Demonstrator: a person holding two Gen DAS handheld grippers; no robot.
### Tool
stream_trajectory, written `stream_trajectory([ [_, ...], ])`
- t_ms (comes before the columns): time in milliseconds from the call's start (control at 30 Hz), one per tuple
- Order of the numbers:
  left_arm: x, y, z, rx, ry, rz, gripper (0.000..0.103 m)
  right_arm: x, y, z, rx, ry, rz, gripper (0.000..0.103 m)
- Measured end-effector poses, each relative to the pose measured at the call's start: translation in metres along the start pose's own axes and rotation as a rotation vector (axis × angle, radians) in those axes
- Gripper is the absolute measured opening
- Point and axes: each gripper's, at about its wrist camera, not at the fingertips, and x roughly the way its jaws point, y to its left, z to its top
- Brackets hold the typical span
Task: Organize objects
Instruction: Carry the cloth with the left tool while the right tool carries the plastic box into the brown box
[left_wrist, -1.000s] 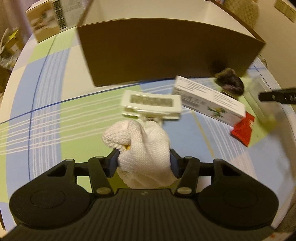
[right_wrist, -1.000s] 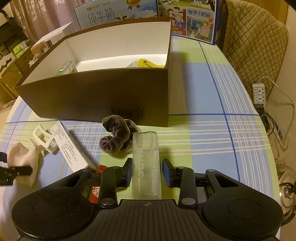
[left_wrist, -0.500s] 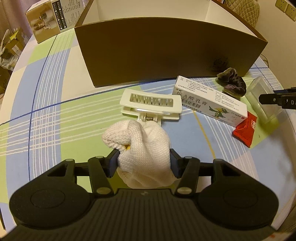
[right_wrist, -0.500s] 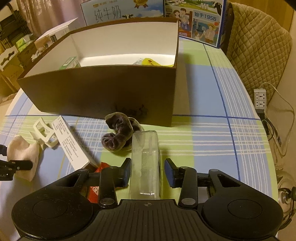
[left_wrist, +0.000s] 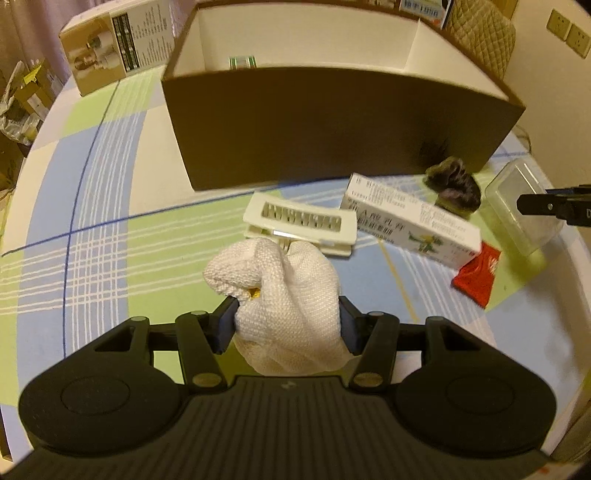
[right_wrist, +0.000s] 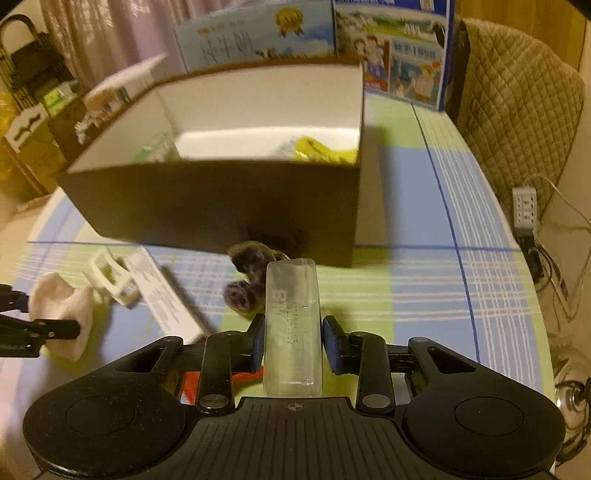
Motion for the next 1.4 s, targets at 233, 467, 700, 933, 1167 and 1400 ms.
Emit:
stream_trajectory([
  [233, -0.034, 0.004, 0.007, -0.047, -0.100, -0.047, 0.051, -0.041, 0.012, 0.010, 0.040, -0.130, 0.157, 0.029],
  [467, -0.059, 0.001, 0.027, -0.074, -0.195, -0.051, 0.051, -0.051, 0.032, 0.029, 0.077, -0.196, 0.218, 0.029],
  [700, -0.066, -0.002, 0.080, -0.101, -0.279, -0.051, 0.052, -0.053, 0.048, 0.066, 0.124, -0.289, 0.188, 0.029],
  [933, -0.046, -0.006, 0.137, -0.105, -0.324, -0.041, 0.052, -0.029, 0.041, 0.109, 0.218, -0.337, 0.156, 0.029],
  [1167, -0.006, -0.005, 0.173, -0.097, -0.314, -0.021, 0.052, 0.022, 0.027, 0.138, 0.254, -0.308, 0.130, 0.029],
  [1400, 0.035, -0.005, 0.200, -0.048, -0.239, 0.002, 0.052, 0.066, 0.024, 0.157, 0.236, -0.264, 0.102, 0.029],
])
